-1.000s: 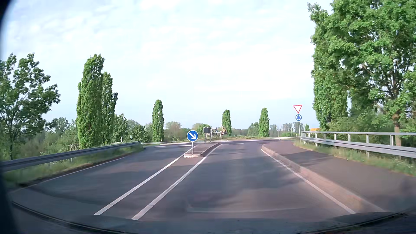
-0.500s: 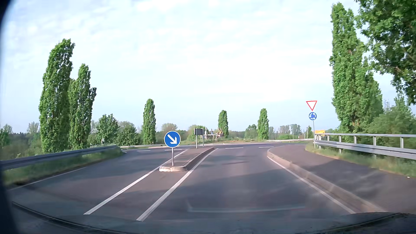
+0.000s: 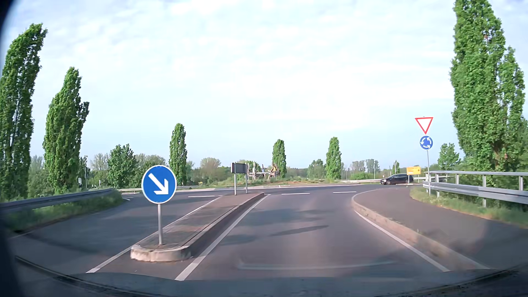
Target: Follow the waypoints while adhering to traffic rules and regulations
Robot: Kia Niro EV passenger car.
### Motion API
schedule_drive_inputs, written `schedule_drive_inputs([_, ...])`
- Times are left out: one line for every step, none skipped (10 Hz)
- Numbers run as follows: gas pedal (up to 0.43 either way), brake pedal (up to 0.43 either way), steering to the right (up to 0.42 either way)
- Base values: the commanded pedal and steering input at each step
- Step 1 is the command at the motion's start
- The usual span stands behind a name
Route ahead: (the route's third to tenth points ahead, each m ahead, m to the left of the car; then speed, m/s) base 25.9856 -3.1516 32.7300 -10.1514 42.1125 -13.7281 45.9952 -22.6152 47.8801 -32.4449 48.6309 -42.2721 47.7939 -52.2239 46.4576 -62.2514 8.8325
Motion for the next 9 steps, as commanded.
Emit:
schedule_drive_inputs([0.0,0.055,0.01])
schedule_drive_inputs([0.0,0.049,0.01])
schedule_drive_inputs([0.0,0.043,0.011])
schedule_drive_inputs([0.0,0.043,0.014])
schedule_drive_inputs([0.0,0.037,0.019])
schedule_drive_inputs([0.0,0.03,0.026])
schedule_drive_inputs([0.0,0.0,0.03])
schedule_drive_inputs([0.0,0.0,0.036])
schedule_drive_inputs([0.0,0.0,0.044])
